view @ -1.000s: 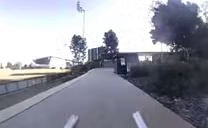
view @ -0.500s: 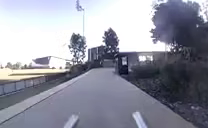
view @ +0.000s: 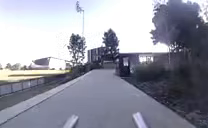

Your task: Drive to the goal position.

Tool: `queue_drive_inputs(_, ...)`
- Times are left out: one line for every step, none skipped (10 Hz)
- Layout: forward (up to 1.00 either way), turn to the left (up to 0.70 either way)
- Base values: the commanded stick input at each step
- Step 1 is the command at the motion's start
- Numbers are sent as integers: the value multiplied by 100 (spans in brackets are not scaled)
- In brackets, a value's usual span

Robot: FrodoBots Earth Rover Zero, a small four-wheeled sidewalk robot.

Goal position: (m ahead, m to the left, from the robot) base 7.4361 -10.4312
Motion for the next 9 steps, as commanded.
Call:
queue_drive_inputs(100,0)
queue_drive_inputs(100,0)
queue_drive_inputs(100,0)
queue_drive_inputs(100,0)
queue_drive_inputs(100,0)
queue_drive_inputs(100,0)
queue_drive_inputs(100,0)
queue_drive_inputs(100,0)
queue_drive_inputs(100,0)
